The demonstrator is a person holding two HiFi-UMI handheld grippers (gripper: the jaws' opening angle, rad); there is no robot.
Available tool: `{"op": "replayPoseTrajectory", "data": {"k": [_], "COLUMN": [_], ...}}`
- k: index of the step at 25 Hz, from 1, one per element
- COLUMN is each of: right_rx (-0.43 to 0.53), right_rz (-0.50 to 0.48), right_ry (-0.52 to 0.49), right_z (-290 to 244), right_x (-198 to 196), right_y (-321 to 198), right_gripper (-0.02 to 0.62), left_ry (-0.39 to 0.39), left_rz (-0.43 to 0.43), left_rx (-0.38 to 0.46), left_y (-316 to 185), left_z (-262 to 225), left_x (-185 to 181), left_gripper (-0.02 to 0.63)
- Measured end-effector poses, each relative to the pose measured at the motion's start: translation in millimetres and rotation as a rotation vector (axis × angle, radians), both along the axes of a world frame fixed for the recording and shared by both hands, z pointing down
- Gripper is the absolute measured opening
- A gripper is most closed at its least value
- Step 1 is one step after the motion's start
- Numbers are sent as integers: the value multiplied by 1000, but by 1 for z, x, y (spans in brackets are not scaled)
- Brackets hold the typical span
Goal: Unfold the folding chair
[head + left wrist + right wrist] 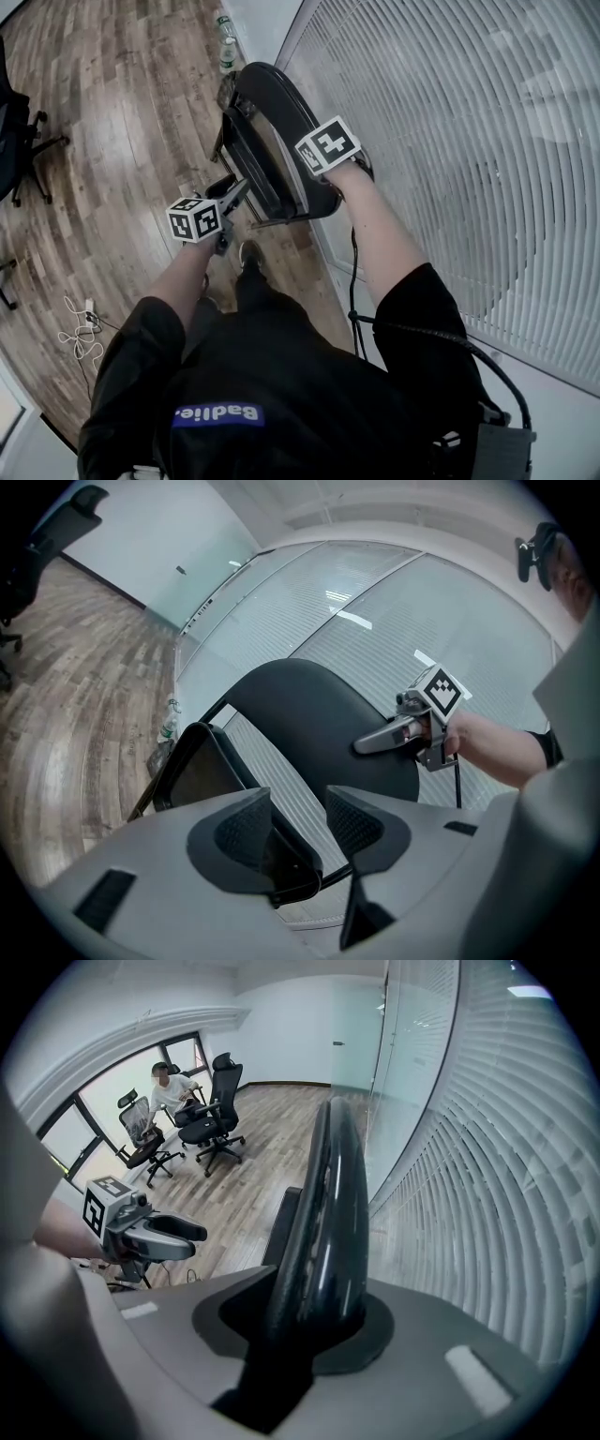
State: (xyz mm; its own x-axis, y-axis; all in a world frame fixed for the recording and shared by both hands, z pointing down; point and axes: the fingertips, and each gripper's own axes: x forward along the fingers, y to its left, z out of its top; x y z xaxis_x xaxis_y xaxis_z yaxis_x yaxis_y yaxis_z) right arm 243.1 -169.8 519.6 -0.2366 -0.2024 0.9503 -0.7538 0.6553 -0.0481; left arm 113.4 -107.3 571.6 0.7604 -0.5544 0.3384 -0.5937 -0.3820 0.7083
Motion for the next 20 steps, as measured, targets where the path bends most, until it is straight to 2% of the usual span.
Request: {"op": "replayPoseTrajectory", "data": {"k": [20], "right_rx": [-6], "right_rz": [-3], "right_ry": [-15], "right_z": [0], "right_x": [-10], "right_y": [7], "right_gripper": [98], "left_ry": [35], "left_rz": [-39], "left_rx": [-148], "left_y": [-28], "left_z": [90], "left_x": [32], "left_gripper": [184]}}
